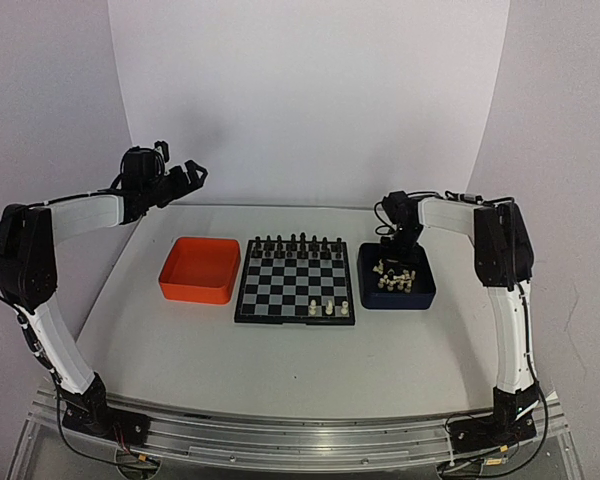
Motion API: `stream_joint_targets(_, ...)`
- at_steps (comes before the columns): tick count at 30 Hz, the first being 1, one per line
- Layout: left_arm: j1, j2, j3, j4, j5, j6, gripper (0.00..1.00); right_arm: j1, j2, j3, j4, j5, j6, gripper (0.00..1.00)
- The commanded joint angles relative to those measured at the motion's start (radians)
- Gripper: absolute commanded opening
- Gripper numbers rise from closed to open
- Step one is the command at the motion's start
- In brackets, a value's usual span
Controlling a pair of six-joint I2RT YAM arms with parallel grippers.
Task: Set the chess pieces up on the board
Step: Pick up the chess piece from the storage box.
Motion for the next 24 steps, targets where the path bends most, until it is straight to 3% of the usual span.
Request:
stream_joint_targets(1,-0.002,-0.058,-0.012,0.008,-0.013,0.004,1.0,0.005,0.048,0.001,-0.049,0.054,-0.016,0.11)
stream_joint_targets(11,-0.003,-0.073,-0.024,0.019,-0.015,0.008,1.0,0.004,-0.016,0.006,-0.045,0.053,-0.027,0.0)
stream_joint_targets(24,-0.003,-0.075,-0.034,0.054,0.036,-0.001,1.0,0.003,-0.146,-0.003,-0.021,0.068,-0.06,0.0)
